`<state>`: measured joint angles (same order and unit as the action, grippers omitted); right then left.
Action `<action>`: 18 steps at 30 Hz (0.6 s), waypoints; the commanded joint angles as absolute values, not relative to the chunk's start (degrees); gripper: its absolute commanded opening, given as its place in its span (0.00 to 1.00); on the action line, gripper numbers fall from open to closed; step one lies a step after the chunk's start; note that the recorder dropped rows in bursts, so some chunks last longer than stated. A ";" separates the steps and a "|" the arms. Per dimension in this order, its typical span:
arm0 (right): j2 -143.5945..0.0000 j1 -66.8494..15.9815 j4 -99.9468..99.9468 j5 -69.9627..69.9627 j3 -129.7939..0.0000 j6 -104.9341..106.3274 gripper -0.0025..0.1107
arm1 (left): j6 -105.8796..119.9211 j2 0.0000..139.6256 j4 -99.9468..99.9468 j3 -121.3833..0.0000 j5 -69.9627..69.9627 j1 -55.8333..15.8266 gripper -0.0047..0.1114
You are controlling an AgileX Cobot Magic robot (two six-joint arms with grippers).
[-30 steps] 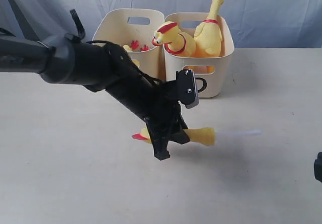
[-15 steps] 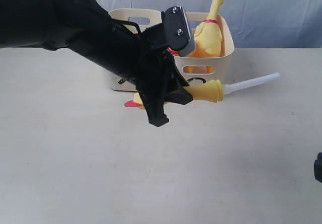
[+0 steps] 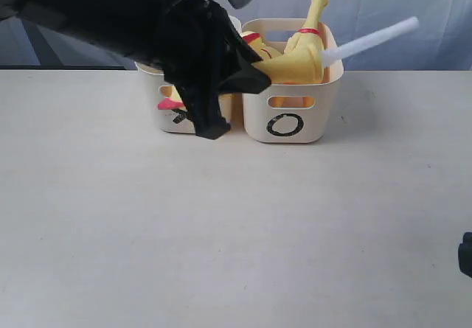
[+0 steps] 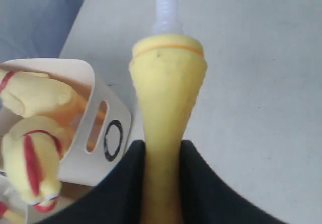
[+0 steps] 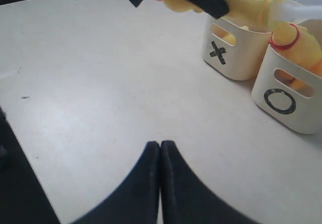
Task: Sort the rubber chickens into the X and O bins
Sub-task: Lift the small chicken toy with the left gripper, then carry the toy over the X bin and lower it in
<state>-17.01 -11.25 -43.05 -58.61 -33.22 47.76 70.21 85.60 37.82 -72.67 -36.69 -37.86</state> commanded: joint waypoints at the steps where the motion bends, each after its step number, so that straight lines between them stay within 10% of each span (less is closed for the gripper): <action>1: -16.81 -11.51 -43.24 -59.39 -33.02 47.79 0.01 | 64.23 82.06 34.08 -72.79 -30.22 -36.48 0.04; 18: -16.81 -11.51 -43.46 -59.66 -33.02 47.79 0.01 | 59.04 94.20 43.98 -72.79 5.51 -27.55 0.04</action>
<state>-17.01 -11.25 -43.05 -59.22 -33.22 47.76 58.85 91.11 44.19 -72.67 1.61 -27.57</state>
